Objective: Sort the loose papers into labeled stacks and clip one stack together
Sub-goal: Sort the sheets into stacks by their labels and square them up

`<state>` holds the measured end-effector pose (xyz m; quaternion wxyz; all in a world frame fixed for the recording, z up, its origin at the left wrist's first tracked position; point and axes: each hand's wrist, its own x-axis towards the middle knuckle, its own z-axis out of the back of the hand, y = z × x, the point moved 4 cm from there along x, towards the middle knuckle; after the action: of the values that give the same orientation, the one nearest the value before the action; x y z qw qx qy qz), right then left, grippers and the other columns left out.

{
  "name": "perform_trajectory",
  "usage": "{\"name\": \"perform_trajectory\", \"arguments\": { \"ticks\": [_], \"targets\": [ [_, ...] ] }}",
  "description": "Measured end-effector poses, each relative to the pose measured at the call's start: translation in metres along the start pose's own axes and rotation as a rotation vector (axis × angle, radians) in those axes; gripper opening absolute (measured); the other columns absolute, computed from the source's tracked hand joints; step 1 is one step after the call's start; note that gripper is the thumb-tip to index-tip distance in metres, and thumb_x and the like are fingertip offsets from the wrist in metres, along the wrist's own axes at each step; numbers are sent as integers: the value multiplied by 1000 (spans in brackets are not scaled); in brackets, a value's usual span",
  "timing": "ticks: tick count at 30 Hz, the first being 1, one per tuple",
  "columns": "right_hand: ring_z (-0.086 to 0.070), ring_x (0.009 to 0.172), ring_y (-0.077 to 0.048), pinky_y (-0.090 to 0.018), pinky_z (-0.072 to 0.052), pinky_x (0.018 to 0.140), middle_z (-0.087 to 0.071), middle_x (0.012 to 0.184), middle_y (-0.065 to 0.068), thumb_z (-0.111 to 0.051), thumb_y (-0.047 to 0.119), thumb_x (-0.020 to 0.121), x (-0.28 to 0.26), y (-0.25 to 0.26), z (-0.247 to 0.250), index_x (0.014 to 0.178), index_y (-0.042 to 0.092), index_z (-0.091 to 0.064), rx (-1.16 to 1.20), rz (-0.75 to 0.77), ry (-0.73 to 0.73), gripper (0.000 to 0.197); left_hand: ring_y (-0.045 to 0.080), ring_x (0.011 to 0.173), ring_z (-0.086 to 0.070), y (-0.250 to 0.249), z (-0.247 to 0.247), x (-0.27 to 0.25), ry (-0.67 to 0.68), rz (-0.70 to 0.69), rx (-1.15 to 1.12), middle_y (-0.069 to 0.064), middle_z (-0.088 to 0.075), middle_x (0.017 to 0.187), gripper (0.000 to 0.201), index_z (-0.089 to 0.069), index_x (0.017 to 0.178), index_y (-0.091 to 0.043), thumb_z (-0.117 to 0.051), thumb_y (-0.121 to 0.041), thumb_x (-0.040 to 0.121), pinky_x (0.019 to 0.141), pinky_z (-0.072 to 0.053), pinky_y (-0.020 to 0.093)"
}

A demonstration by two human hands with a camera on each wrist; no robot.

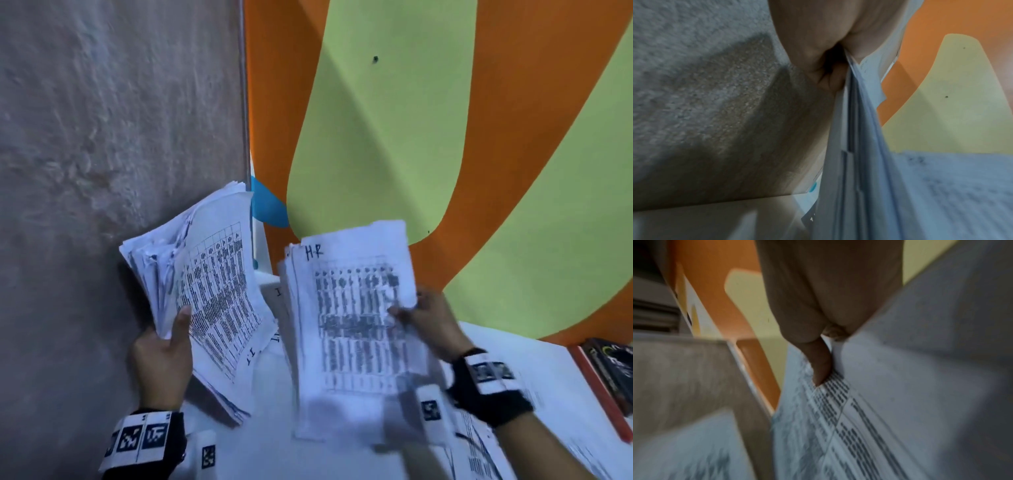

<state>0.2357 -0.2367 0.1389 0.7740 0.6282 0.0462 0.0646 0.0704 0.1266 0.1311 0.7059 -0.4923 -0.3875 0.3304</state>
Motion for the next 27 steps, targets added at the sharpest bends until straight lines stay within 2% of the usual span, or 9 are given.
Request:
{"name": "perform_trajectory", "arguments": {
  "ticks": [2, 6, 10, 13, 16, 19, 24, 26, 27],
  "targets": [
    [-67, 74, -18, -30, -55, 71, -75, 88, -9, -67, -10, 76, -6, 30, 41, 98, 0, -66, 89, 60, 49, 24, 18, 60, -39, -5, -5, 4, 42, 0, 7, 28, -44, 52, 58, -44, 54, 7, -64, -39, 85, 57, -32, 34],
    [-70, 82, -6, -16, -55, 68, -76, 91, 1, -78, 10, 59, -15, 64, 93, 96, 7, -68, 284, 62, 72, 38, 16, 48, -27, -30, -32, -3, 165, -87, -43, 3, -29, 47, 54, -29, 48, -18, -66, -34, 85, 45, -25, 24],
    [-70, 84, -5, -17, -56, 68, -76, 93, 1, -65, 4, 68, -19, 54, 100, 83, 12, -73, 438, 41, 67, 19, 5, 31, -25, -66, -69, -22, 310, -181, -173, -6, -29, 30, 52, -32, 46, -22, -67, -18, 84, 33, -18, 14],
    [-69, 89, -7, -18, -56, 71, -75, 99, -3, -81, 14, 55, -18, 29, 93, 83, 7, -72, 508, -21, 64, 31, 5, 32, -22, -88, -89, -34, 416, -172, -271, -6, -24, 31, 53, -28, 48, -19, -67, -18, 84, 35, -17, 16],
    [-66, 78, -14, -24, -56, 70, -70, 87, -6, -92, 22, 51, -14, 9, 84, 91, 3, -67, 509, -100, 87, 50, 1, 46, -39, -100, -102, -42, 550, -170, -351, -11, -43, 47, 35, -50, 55, -14, -64, -25, 85, 50, -32, 20],
    [-62, 68, -9, -22, -54, 62, -69, 73, 1, -64, 1, 82, -11, 0, 77, 86, 4, -61, 526, -131, 67, 6, 10, 85, -67, -104, -114, -46, 706, -78, -432, -3, -74, 88, 18, -71, 92, -14, -62, -28, 86, 80, -49, 30],
    [-60, 60, -2, -18, -47, 63, -68, 65, 8, -55, -4, 89, -13, -5, 62, 83, 9, -59, 426, -172, 41, 14, 19, 99, -69, -106, -125, -59, 883, 93, -497, 4, -74, 106, 36, -70, 102, -15, -63, -42, 80, 84, -55, 37],
    [-63, 68, -6, -22, -50, 72, -70, 75, 4, -64, 5, 84, -16, -9, 56, 87, 5, -60, 409, -190, 77, 5, 20, 101, -69, -101, -130, -61, 931, 111, -487, 6, -73, 109, 60, -69, 107, -13, -70, -60, 68, 81, -56, 33],
    [-65, 78, -13, -28, -51, 80, -71, 86, -3, -70, 11, 79, -18, -12, 52, 92, 1, -61, 417, -202, 112, 19, 21, 102, -68, -97, -132, -62, 943, 109, -474, 6, -72, 110, 74, -69, 108, -12, -74, -65, 58, 84, -56, 34]
  ]
}}
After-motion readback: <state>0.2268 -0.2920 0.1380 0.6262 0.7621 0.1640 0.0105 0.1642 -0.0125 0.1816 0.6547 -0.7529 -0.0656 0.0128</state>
